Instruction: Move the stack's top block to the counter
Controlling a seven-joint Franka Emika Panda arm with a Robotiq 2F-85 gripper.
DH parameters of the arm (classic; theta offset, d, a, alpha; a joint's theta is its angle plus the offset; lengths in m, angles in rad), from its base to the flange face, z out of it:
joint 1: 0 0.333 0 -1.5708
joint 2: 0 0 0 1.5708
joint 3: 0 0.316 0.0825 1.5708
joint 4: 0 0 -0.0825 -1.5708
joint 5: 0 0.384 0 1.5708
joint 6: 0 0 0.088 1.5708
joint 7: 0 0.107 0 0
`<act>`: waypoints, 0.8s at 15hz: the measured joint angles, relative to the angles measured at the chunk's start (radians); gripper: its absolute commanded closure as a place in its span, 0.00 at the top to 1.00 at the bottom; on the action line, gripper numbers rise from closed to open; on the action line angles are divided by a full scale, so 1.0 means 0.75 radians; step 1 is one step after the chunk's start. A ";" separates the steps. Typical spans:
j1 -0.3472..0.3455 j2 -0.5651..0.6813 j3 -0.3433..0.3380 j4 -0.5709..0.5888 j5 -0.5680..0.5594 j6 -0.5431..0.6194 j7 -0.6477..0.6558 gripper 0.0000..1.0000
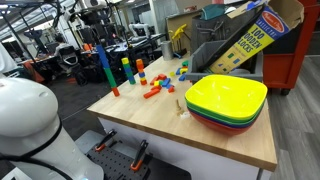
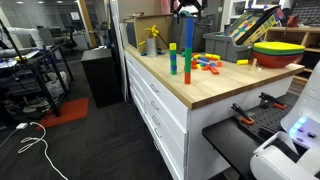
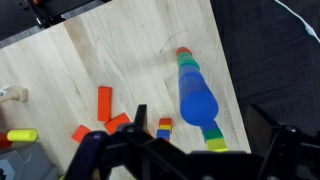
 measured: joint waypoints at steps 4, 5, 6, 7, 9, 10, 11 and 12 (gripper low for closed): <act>0.000 -0.013 -0.025 -0.031 0.042 0.000 -0.001 0.68; 0.000 -0.018 -0.031 -0.042 0.050 0.001 -0.002 0.58; 0.000 -0.022 -0.036 -0.051 0.055 0.001 -0.002 0.51; 0.000 -0.027 -0.039 -0.062 0.058 0.001 -0.002 0.43; 0.000 -0.036 -0.043 -0.079 0.063 0.001 -0.002 0.29; 0.000 -0.040 -0.044 -0.086 0.066 0.001 -0.002 0.20; 0.000 -0.045 -0.045 -0.094 0.070 0.001 -0.002 0.14; 0.000 -0.050 -0.045 -0.101 0.076 0.001 -0.002 0.08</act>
